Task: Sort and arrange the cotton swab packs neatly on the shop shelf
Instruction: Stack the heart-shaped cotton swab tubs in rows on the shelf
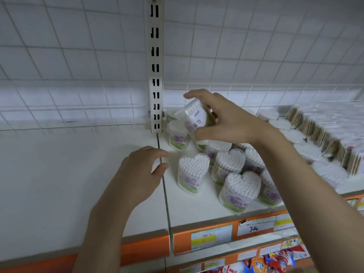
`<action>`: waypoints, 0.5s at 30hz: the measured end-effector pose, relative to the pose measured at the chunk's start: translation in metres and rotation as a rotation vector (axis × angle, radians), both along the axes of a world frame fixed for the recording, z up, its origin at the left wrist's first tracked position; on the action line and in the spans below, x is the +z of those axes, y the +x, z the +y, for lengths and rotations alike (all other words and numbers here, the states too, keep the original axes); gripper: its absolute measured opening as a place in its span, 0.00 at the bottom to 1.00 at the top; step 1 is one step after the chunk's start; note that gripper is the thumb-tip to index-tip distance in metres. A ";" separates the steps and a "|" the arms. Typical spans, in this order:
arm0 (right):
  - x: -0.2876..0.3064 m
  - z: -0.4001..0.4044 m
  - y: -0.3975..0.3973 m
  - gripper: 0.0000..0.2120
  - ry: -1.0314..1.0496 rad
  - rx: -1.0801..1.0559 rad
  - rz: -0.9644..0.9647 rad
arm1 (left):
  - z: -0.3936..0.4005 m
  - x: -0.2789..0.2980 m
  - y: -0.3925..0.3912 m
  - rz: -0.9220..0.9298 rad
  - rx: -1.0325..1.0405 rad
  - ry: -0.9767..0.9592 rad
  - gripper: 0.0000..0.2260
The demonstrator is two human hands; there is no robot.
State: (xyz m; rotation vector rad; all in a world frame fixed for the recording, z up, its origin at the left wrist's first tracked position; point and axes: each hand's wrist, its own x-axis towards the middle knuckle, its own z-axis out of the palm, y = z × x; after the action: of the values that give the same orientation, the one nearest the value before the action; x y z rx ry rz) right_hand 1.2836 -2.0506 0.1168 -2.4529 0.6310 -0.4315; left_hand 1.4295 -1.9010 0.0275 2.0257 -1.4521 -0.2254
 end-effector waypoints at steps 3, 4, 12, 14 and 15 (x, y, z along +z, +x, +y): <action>-0.005 -0.004 0.003 0.25 0.057 0.016 -0.066 | -0.002 0.000 -0.002 0.005 0.018 -0.012 0.12; -0.007 -0.005 0.004 0.25 0.065 0.018 -0.080 | -0.003 -0.001 -0.003 0.006 0.023 -0.014 0.12; -0.026 -0.013 0.009 0.31 0.019 0.039 0.123 | -0.006 -0.003 -0.005 0.006 0.066 -0.026 0.12; -0.027 -0.015 0.011 0.30 -0.012 0.045 0.169 | -0.007 -0.004 -0.006 0.011 0.075 -0.020 0.12; -0.027 -0.016 0.012 0.28 -0.019 0.045 0.181 | -0.007 -0.004 -0.006 0.011 0.075 -0.017 0.12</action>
State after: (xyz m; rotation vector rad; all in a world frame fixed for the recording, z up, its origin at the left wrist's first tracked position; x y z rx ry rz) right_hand 1.2953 -2.0662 0.0894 -2.5378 0.6461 -0.2000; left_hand 1.4237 -1.9084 0.0238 2.0581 -1.3636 -0.1916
